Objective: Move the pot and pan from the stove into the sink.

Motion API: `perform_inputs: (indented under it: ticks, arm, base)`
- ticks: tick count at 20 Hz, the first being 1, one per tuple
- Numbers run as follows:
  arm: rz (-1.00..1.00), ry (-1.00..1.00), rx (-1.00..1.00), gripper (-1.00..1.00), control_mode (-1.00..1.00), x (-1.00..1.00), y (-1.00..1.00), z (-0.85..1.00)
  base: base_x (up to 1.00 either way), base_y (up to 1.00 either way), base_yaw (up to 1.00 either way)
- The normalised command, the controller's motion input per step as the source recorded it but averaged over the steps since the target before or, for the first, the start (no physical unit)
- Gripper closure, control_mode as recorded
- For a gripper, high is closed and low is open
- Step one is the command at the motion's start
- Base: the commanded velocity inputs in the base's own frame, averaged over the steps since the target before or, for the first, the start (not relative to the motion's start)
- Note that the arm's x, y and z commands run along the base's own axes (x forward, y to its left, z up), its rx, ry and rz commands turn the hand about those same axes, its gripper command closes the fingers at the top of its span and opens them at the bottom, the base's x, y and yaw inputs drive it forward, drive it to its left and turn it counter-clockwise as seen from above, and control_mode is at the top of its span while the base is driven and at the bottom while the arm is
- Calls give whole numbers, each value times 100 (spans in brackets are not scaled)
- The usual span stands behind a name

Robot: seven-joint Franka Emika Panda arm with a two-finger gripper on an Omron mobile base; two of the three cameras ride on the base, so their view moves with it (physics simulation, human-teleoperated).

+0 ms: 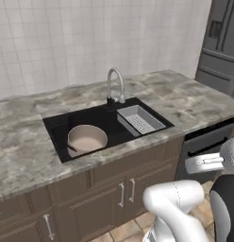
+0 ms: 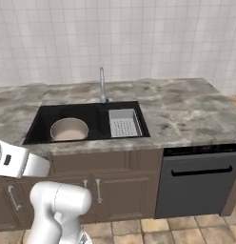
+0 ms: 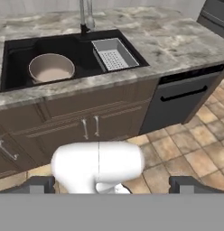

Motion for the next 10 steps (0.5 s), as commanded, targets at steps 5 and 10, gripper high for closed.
perform_inputs:
  ticks: [5,10]
  arm:
    - [0,0,0,-100,100,0,0,0]
    - [0,0,0,-100,100,0,0,0]
  base:
    - [0,-6,-50]
    - [0,-5,-50]
